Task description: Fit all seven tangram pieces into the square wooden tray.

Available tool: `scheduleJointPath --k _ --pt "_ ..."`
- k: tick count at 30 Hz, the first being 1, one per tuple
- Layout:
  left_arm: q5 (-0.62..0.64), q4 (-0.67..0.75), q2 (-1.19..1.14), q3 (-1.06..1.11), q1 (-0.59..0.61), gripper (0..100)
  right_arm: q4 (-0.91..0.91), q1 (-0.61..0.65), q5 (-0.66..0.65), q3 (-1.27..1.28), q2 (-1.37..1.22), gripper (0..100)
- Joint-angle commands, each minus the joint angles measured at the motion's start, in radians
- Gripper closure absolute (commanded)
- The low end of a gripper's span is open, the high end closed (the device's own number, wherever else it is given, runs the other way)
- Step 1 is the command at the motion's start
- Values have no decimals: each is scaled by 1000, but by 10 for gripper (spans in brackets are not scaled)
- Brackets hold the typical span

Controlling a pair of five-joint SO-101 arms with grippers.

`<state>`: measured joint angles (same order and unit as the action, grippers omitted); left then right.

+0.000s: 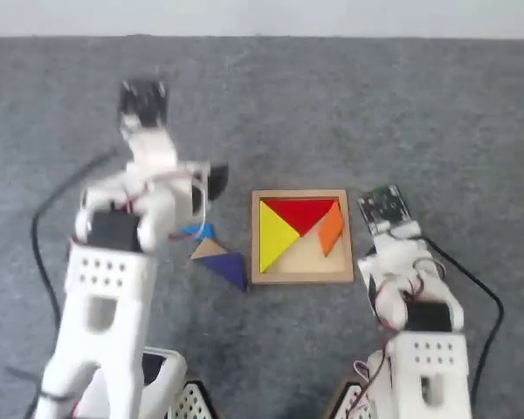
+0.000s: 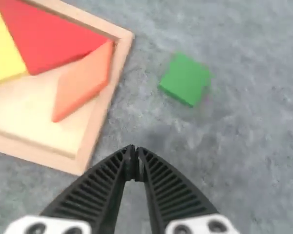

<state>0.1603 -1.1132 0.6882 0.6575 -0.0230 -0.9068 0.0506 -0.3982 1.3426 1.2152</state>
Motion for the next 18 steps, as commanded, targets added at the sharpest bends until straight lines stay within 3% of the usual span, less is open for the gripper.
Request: scheduleJointPath --k 1,5,9,18 --pt "-5 112 141 196 86 750 74 90 -6 -207 -346 992" --pt "-5 115 129 183 193 750 165 114 32 -288 -564 992" --pt "-5 121 68 194 196 750 272 159 41 -305 -711 992" --pt "-3 218 -126 188 203 750 278 171 44 -420 -909 992"
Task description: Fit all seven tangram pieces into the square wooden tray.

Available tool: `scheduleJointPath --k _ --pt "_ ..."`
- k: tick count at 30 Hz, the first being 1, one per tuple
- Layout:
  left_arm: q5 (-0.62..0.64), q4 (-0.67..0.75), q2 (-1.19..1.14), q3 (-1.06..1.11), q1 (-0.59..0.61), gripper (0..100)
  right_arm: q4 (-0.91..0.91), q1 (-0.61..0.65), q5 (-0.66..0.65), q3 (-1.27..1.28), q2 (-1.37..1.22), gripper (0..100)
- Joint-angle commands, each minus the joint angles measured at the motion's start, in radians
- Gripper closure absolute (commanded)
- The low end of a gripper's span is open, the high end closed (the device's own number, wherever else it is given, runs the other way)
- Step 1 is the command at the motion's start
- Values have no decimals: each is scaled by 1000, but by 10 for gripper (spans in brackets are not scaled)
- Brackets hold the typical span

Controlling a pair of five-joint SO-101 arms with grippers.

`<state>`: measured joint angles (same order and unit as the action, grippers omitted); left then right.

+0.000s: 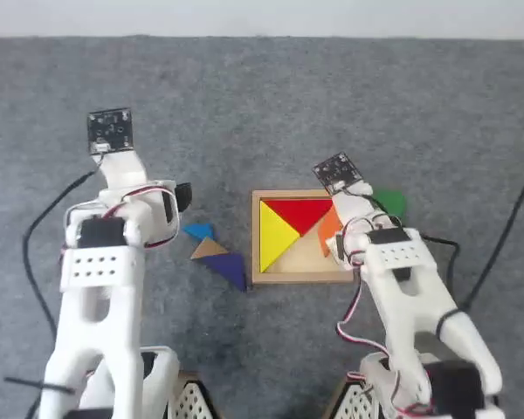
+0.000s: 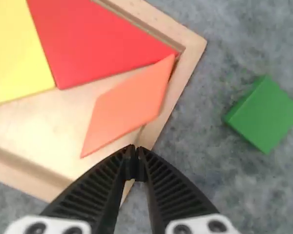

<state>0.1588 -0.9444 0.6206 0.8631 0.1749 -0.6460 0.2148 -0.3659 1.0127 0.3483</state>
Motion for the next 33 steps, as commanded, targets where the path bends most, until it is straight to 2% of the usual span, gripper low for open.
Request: scheduleJointPath --k 1,14,19,25,29,33 --pt "-2 60 -69 -18 5 750 18 10 12 -101 -59 992" --pt "0 69 -81 -10 6 750 58 24 6 -272 -242 992" --pt "-2 69 -83 -10 5 750 96 -65 15 -270 -245 992" --pt "-2 71 -87 -10 0 750 119 -170 155 -236 -139 992" --pt "-2 72 -87 -10 0 750 193 -133 152 -123 -38 992" --pt "-2 72 -89 -8 0 750 209 -39 110 -63 16 992"
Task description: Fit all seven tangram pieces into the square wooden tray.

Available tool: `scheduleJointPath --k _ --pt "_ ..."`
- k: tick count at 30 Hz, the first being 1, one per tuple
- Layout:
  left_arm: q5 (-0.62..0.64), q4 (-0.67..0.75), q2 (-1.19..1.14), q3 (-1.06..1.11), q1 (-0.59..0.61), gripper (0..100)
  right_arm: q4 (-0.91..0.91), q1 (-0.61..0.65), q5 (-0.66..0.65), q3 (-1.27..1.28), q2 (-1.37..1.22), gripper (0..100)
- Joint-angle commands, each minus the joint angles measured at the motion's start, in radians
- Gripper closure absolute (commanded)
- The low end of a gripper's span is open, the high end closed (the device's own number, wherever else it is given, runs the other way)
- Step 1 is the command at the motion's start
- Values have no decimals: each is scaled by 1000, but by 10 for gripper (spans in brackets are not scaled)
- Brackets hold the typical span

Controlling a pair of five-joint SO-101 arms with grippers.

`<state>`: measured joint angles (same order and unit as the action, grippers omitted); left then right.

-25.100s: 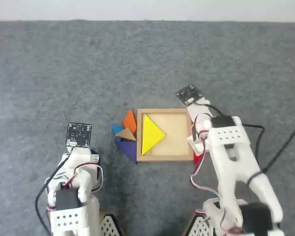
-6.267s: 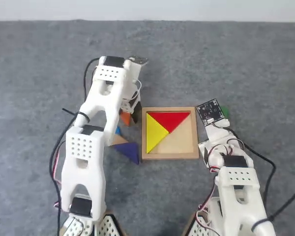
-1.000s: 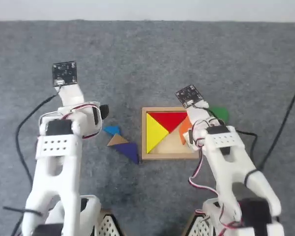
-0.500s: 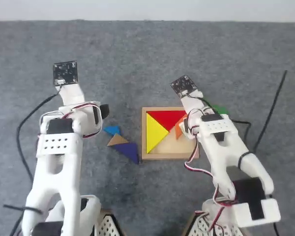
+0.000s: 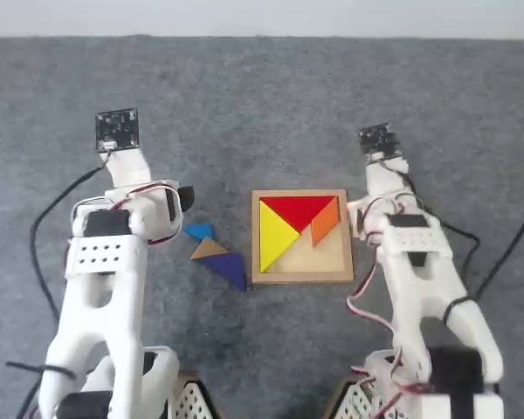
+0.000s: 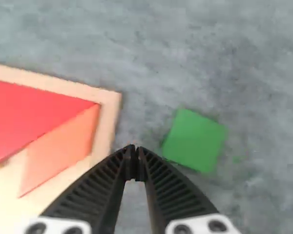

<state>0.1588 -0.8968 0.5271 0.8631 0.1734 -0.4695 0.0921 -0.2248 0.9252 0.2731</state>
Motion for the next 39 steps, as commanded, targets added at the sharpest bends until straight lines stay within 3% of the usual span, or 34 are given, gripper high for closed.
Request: scheduleJointPath --k 1,6,14,19,25,33,39 --pt "-2 25 5 -8 2 750 31 111 -44 26 90 992" --pt "-2 25 3 -7 0 750 39 205 -97 8 2 992" --pt "0 69 3 24 0 750 22 194 -123 -72 -133 992" --pt "0 71 3 24 0 750 -87 185 -152 -72 -131 992" --pt "0 69 3 24 0 750 -162 183 -160 -20 -42 992" --pt "0 71 3 24 0 750 -73 269 -198 137 168 992" --pt "0 71 3 25 0 750 -54 335 -189 138 177 992"
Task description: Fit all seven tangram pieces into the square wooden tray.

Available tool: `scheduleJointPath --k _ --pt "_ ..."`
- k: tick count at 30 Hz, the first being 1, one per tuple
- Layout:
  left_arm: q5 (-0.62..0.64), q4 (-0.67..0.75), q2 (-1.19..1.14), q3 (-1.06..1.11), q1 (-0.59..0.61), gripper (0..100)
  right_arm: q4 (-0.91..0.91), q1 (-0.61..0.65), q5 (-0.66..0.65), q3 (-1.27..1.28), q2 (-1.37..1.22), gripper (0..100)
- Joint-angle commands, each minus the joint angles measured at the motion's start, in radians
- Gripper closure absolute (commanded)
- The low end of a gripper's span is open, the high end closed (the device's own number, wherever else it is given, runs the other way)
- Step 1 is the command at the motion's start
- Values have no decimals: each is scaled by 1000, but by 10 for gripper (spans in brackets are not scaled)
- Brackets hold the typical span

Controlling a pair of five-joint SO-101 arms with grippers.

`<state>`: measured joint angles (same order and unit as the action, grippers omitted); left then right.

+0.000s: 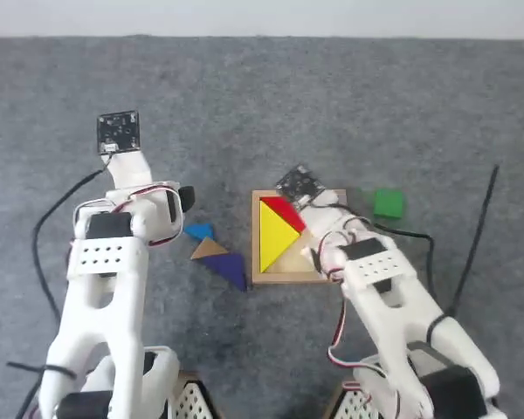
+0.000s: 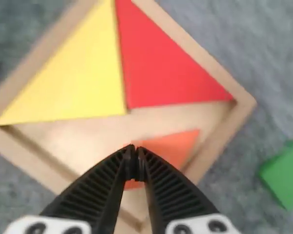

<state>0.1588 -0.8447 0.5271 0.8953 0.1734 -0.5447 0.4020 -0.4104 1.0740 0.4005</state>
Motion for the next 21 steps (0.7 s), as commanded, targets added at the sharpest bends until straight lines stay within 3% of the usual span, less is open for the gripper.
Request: scheduleJointPath --k 1,7,13,17,21 --pt "0 18 3 -7 0 750 12 12 18 -18 58 992" --pt "0 21 3 -7 2 750 -259 -62 226 -146 139 992" --pt "0 21 3 -7 2 750 -426 -27 618 -265 137 984" --pt "0 21 3 -7 2 750 -421 -13 692 -276 56 789" --pt "-2 21 3 -7 0 750 -392 -12 899 -279 -65 620"
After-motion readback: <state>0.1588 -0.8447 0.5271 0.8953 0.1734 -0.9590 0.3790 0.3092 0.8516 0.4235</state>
